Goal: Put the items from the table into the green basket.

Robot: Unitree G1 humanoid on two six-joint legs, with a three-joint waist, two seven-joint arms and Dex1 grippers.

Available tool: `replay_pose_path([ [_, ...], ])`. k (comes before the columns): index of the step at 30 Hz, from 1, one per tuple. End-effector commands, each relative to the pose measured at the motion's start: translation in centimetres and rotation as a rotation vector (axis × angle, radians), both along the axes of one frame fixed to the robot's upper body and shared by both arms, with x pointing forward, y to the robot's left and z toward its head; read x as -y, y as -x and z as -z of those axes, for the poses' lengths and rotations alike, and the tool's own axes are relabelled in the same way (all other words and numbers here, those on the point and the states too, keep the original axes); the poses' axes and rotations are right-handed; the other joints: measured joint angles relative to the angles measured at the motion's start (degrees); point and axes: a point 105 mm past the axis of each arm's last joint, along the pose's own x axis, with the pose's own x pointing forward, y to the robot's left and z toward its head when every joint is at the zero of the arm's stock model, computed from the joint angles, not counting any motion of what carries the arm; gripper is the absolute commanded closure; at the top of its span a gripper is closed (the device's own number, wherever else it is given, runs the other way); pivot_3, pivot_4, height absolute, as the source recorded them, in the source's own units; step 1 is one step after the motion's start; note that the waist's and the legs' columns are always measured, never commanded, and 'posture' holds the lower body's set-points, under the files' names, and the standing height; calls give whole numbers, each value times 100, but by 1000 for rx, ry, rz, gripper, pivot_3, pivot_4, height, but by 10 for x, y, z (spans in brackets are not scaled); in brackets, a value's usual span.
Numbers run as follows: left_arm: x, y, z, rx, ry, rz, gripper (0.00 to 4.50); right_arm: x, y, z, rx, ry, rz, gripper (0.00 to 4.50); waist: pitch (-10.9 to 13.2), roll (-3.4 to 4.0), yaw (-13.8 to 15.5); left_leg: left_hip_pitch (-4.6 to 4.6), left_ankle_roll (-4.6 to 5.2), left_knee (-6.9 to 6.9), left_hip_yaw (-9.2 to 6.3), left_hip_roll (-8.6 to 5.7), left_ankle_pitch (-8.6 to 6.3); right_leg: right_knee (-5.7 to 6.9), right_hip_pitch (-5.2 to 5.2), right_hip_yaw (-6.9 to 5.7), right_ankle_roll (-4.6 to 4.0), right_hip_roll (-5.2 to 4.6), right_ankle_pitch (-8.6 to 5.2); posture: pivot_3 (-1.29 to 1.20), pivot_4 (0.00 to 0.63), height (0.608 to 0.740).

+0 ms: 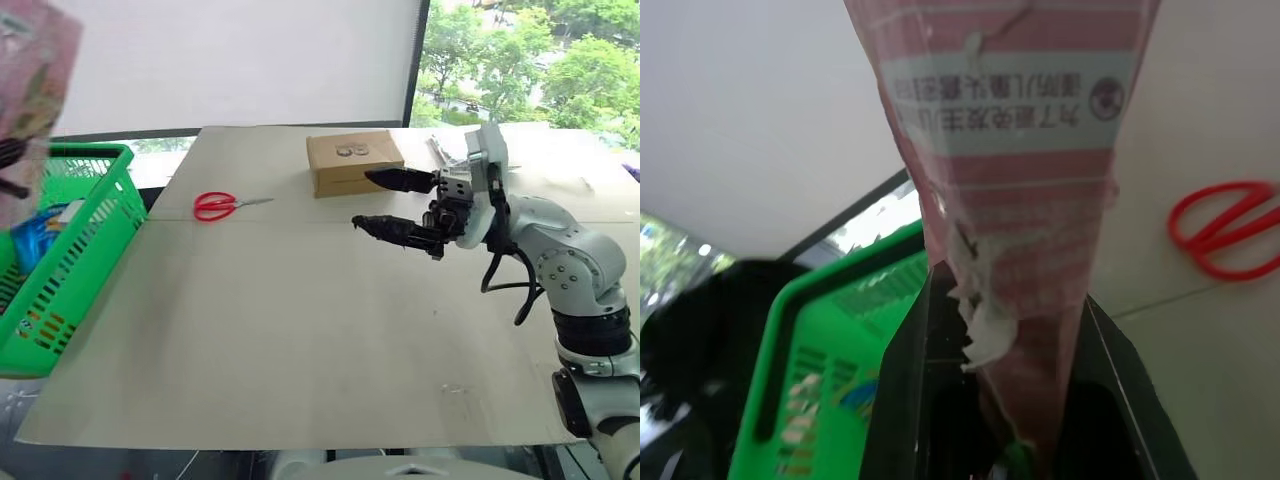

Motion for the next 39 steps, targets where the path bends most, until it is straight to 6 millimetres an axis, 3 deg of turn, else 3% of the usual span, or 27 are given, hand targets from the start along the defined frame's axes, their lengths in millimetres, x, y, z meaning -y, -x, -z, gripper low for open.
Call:
replay_pose_path([
  [1,-23,18,-15,-6,-115,-66,4328,0,-1,-8,65,-12,18,177,2,-4,90,-3,0,0,-4,-1,0,-1,0,-4,0,-6,0,110,0,724],
  [7,-49,26,17,-119,-126,-129,4328,0,-9,-8,111,4,67,177,-3,-24,194,-13,0,3,-7,-11,0,-10,2,-33,1,-32,2,104,0,724],
  [12,-51,20,27,-88,-43,-125,4328,1,-7,-8,126,26,62,177,-14,-62,223,-17,-1,4,-19,-11,0,-10,2,-38,-1,-35,3,84,0,724],
  [14,-51,18,28,-79,-37,-128,3264,2,-9,-7,122,33,63,114,-18,-71,228,-21,-1,6,-26,-11,0,-10,2,-36,-3,-37,4,83,0,724],
  [16,-51,17,26,-59,-26,-125,2565,2,-9,-6,119,36,61,114,-19,-74,226,-22,-1,6,-30,-11,0,-9,2,-32,-5,-38,5,85,0,724],
  [19,-49,14,24,-38,-15,-114,887,2,-8,-5,116,35,54,114,-19,-75,223,-22,-1,6,-31,-11,0,-9,2,-31,-7,-40,6,85,0,724],
  [20,-49,13,23,-32,-11,-112,795,1,-9,-5,117,34,56,114,-18,-73,219,-22,-2,6,-31,-11,0,-8,2,-31,-8,-41,7,85,0,724],
  [21,-50,13,23,-25,-15,-118,111,1,-10,-4,117,35,60,114,-18,-73,219,-21,-2,6,-31,-11,0,-6,1,-31,-8,-42,7,85,0,724],
  [24,-47,8,16,47,16,-112,38,4,-13,-1,108,44,78,114,-19,-74,214,-21,-2,6,-32,-11,0,-5,1,-32,-9,-42,8,88,0,724],
  [27,-8,-16,-1,246,275,98,38,8,-16,4,90,57,98,114,-21,-77,262,-21,-2,11,-37,-11,0,0,2,-38,-10,-47,8,80,0,724],
  [30,59,-28,-4,323,506,424,38,17,-22,15,57,79,147,114,-32,-90,274,-32,-3,26,-55,-15,0,3,5,-55,-13,-57,10,77,0,724],
  [32,97,-25,16,275,560,564,38,26,-25,27,35,107,197,114,-36,-84,230,-33,-4,29,-54,-19,0,7,6,-57,-16,-70,12,66,0,724],
  [36,171,-8,81,122,700,730,38,54,-30,68,-24,204,331,114,-55,-58,117,-19,5,12,-8,-29,-6,0,6,-74,-15,-117,13,50,0,724],
  [39,202,2,120,64,781,710,38,74,-27,95,-28,255,408,114,-54,-57,77,-14,14,11,3,-31,-12,8,2,-82,-12,-124,14,41,0,724],
])
